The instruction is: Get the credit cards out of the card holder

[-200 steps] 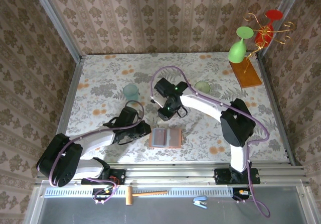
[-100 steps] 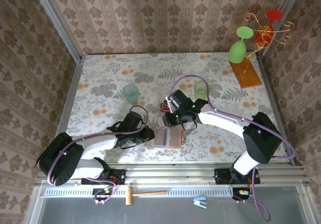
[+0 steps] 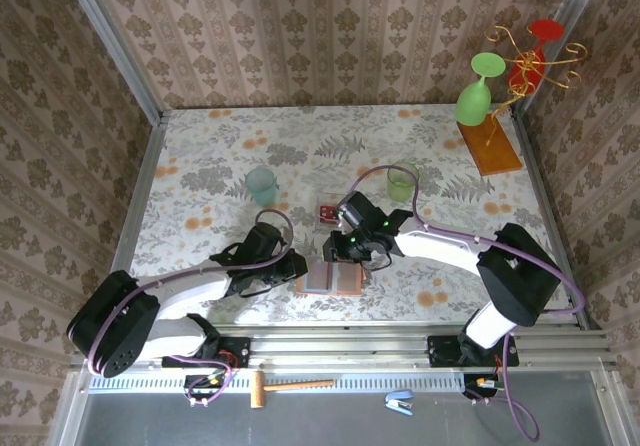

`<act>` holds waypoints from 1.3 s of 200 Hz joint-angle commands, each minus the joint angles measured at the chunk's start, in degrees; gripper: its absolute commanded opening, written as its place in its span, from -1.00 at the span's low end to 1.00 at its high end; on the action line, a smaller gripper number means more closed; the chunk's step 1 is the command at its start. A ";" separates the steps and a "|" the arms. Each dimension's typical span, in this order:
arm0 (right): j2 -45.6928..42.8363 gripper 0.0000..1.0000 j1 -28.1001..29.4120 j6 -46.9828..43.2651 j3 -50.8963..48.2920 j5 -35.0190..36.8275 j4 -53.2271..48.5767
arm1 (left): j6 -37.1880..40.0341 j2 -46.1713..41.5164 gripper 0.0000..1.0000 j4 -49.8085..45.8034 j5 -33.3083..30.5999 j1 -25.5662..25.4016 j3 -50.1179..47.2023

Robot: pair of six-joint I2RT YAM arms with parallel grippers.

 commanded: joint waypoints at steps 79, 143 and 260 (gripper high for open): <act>1.53 -0.48 0.78 4.38 -0.64 -1.67 2.02 | 0.13 2.05 -0.71 1.16 1.85 -0.30 -2.54; 3.97 -0.51 1.27 6.78 -0.89 -4.44 4.46 | -0.93 1.49 -0.71 2.28 1.41 -0.93 -3.36; 8.18 -0.45 2.16 7.98 -0.36 -5.48 4.18 | -0.71 0.69 -0.72 1.90 0.57 -0.88 -4.22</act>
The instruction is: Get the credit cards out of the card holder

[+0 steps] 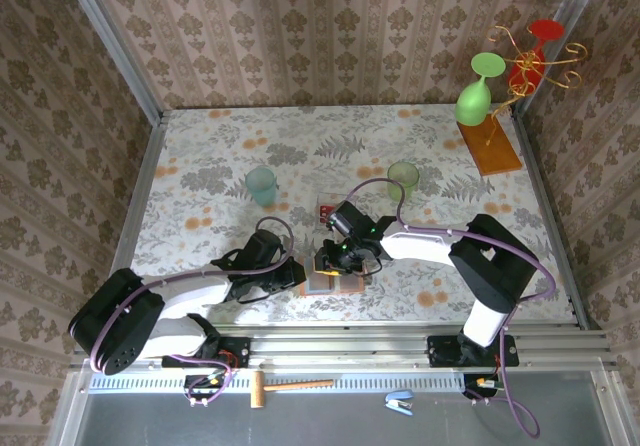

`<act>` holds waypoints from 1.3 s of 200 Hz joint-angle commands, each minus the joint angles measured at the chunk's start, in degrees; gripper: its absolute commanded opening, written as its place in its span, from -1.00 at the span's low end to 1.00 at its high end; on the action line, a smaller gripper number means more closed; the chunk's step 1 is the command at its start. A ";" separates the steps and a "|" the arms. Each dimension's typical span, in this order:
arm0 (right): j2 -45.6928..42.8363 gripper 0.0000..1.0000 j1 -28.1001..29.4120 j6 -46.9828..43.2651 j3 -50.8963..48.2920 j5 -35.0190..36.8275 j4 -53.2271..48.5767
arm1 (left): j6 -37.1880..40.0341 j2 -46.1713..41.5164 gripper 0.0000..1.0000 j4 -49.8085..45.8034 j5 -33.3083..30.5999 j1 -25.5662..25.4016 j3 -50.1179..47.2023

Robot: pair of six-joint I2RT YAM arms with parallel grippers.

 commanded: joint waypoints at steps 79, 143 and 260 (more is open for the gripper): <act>0.82 -0.35 0.49 -0.29 0.08 1.33 -3.07 | -0.64 -0.67 -0.72 -0.84 -0.41 -0.13 -1.09; 0.31 -0.35 0.31 -0.83 -0.06 2.56 -4.10 | -0.54 -1.98 -0.72 -2.20 -0.89 -0.13 -1.18; -0.58 -0.35 -1.36 -1.72 -1.88 2.74 -4.15 | -0.30 -1.84 -0.72 -2.94 -1.11 -0.12 -1.27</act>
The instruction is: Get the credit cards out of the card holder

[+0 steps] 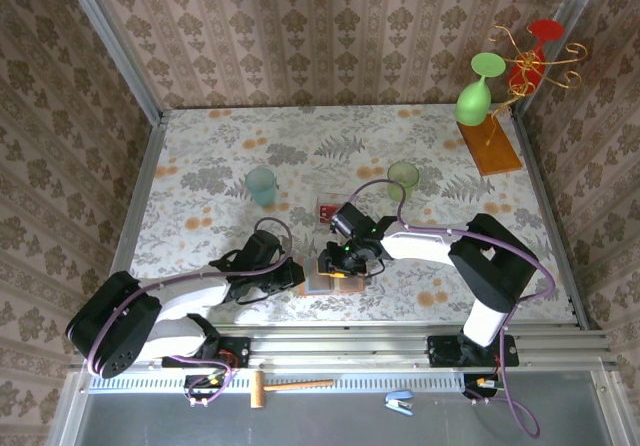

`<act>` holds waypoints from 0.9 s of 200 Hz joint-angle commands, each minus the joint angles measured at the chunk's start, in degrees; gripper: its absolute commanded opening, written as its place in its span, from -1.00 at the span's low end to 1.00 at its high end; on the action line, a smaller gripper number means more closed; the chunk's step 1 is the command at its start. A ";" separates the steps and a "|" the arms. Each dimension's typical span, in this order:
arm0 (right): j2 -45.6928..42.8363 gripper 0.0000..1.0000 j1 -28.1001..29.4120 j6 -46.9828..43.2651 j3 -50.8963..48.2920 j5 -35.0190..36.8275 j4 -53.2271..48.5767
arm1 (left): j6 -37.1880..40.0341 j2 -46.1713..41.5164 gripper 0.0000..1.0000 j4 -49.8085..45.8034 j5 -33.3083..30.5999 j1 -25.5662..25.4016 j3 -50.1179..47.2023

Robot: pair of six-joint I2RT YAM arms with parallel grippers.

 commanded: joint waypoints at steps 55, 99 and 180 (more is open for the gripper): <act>-1.07 -0.35 -1.46 -0.90 -1.71 1.52 -1.75 | -0.36 -0.21 -0.72 -1.76 -0.74 -0.03 -0.88; -1.05 -0.38 -1.79 -0.73 -2.59 0.95 -0.43 | 0.11 -2.02 -0.72 -4.31 -0.91 0.05 1.77; -0.83 -0.41 -2.03 -0.05 -3.86 0.12 1.86 | -1.50 -2.37 -0.64 -3.22 1.40 -0.02 6.62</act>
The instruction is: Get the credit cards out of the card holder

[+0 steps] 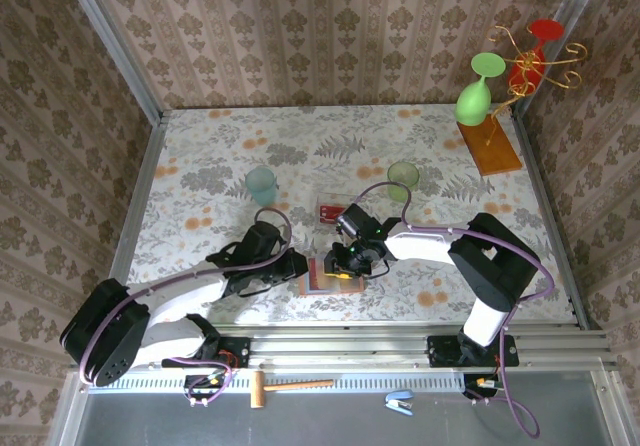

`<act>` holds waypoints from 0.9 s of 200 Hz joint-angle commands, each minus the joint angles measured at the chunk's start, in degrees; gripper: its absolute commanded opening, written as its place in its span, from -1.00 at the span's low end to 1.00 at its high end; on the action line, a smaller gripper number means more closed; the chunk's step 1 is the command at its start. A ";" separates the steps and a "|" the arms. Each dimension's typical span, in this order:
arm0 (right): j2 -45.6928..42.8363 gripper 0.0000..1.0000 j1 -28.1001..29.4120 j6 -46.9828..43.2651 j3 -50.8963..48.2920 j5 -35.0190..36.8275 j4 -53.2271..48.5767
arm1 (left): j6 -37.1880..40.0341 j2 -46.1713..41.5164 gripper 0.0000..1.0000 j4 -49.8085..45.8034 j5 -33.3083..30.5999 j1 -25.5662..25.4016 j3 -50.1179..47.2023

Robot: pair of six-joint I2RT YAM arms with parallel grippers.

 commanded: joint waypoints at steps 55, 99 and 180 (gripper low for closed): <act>-1.26 -0.41 -0.38 0.14 -1.40 0.30 0.13 | -2.91 5.76 -0.53 7.09 4.29 -0.24 1.89; -1.69 -0.41 -0.35 0.10 -1.48 0.57 -0.16 | -3.29 8.55 -0.52 9.66 5.79 -0.38 2.31; -2.77 -0.40 -0.39 -0.03 -0.98 0.66 -0.94 | -3.37 10.37 -0.58 10.91 6.68 -0.66 2.86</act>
